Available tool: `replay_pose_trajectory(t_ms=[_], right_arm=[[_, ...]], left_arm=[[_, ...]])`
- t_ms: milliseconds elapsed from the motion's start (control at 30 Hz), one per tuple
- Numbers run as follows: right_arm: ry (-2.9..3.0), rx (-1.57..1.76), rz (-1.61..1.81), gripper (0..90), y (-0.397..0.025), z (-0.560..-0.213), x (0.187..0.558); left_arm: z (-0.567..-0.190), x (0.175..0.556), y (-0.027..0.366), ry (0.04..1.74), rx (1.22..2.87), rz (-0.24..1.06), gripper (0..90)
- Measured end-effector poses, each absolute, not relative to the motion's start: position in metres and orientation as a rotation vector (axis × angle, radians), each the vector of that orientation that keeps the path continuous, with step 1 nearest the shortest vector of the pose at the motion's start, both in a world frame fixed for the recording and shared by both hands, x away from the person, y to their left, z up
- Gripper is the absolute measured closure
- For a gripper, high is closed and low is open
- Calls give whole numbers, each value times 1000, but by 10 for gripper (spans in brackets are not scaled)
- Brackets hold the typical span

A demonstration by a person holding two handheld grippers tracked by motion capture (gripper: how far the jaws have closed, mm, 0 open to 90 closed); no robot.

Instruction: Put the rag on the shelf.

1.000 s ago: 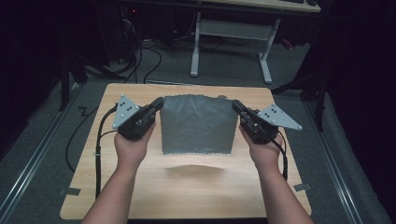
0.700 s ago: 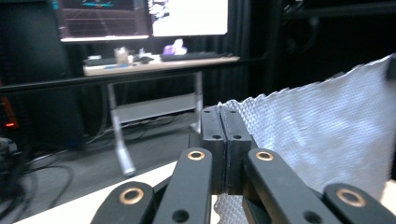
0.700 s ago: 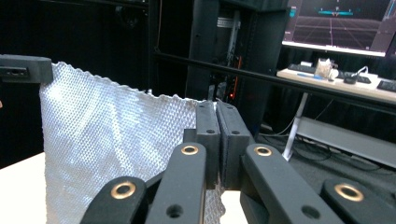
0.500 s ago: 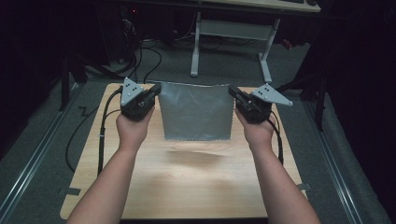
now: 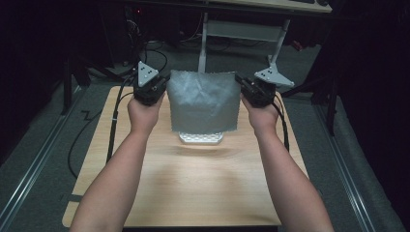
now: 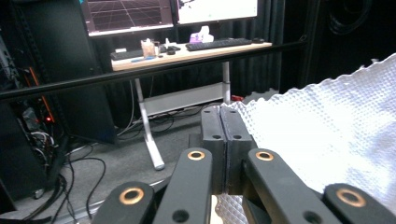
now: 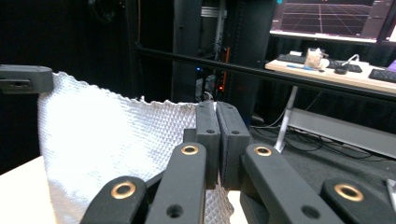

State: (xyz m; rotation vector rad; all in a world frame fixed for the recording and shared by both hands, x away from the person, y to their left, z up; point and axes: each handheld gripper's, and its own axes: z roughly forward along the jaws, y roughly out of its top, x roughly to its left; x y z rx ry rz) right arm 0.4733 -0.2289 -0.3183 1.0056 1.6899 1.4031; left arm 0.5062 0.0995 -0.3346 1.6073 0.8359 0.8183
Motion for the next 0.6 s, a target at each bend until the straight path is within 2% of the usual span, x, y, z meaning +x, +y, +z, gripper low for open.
replay_pose_trajectory(t_ms=[167,333,600], right_arm=[[1706,1046,1378,891,-234,-326,494],[1760,1059,1340,891,-236,-341,512],[1839,1111,1292,891,-239,-371,528]], left_arm=[[-339,527,98,869,1633,797,900],[-359,550,96,937,1705,713,900],[-394,557,95,968,1800,627,900]])
